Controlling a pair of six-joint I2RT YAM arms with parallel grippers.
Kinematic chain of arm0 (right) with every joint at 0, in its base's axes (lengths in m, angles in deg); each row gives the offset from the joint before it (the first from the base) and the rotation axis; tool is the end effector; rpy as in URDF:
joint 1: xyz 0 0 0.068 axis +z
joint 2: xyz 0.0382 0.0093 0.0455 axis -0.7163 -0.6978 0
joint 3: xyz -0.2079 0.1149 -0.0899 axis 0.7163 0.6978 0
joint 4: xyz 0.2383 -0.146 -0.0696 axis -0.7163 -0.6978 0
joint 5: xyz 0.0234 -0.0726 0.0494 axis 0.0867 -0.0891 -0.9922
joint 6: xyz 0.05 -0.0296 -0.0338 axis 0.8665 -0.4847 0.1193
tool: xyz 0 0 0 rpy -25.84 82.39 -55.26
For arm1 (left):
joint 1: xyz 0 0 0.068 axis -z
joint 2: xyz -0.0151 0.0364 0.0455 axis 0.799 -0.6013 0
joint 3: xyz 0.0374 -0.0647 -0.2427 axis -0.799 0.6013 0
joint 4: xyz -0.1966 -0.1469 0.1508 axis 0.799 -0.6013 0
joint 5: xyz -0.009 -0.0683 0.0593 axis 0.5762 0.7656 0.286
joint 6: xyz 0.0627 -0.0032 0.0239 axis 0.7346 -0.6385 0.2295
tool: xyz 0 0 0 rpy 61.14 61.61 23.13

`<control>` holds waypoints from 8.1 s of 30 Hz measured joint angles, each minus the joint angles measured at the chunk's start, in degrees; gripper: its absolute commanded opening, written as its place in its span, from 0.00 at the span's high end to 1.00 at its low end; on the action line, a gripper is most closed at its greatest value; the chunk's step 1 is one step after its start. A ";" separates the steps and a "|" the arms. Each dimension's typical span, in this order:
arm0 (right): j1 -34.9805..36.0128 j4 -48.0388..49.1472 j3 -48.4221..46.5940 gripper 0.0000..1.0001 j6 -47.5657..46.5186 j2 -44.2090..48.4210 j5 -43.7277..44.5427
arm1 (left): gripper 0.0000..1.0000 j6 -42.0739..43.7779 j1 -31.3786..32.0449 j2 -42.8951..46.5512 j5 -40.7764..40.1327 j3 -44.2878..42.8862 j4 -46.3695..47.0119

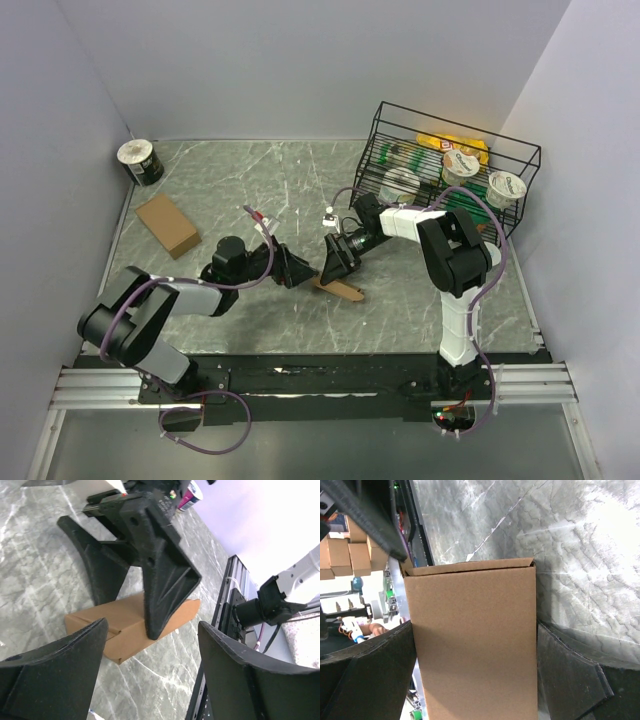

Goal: Fold the paper box

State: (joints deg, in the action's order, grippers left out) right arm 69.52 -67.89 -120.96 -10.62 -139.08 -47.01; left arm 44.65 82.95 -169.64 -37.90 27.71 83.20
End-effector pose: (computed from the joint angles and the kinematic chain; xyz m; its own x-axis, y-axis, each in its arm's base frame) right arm 0.3354 0.2002 0.0839 -0.8086 -0.4573 -0.3701 -0.5166 0.2509 0.8186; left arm 0.2436 -0.1783 0.1281 -0.6478 -0.1740 -0.7416 0.6680 0.3382 -0.6629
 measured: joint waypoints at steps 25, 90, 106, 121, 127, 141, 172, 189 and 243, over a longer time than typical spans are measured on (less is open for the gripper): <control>-0.63 0.11 0.02 0.01 0.24 -0.28 -0.72 | 0.95 -2.12 -1.60 -5.31 -1.05 -0.11 -0.68; 4.55 32.94 26.64 0.00 4.79 42.97 31.39 | 0.99 1.88 -5.75 -2.10 3.08 -15.69 -41.11; 22.73 23.67 22.62 0.01 -13.03 34.07 53.81 | 0.99 6.19 -6.01 -3.91 4.17 -22.10 -52.39; 23.34 17.66 18.60 0.53 -14.10 28.55 55.78 | 0.13 5.66 -6.36 -2.64 4.04 -22.05 -50.77; 22.71 16.85 18.12 0.56 -14.10 28.55 52.15 | 0.06 7.45 -7.80 7.45 -1.33 -18.60 -47.69; 17.94 13.18 16.00 0.59 -14.16 27.04 37.94 | 0.17 18.95 -6.93 19.23 -3.30 3.98 -25.38; 15.76 10.12 13.84 0.61 -14.08 24.70 29.68 | 0.56 34.84 -0.20 12.74 -3.98 -3.04 -29.64; 15.61 10.25 13.77 0.62 -13.07 24.70 30.64 | 0.82 34.73 0.59 12.41 -7.72 -3.91 -31.78; 19.78 14.73 17.49 0.62 -11.15 28.57 45.31 | 0.99 16.48 12.15 13.51 -33.59 -3.50 -30.21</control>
State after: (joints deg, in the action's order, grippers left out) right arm 89.30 -53.16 -103.47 -21.76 -110.51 -1.70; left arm 61.13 95.10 -156.14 -71.50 24.21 53.00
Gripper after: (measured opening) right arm 0.378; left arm 0.024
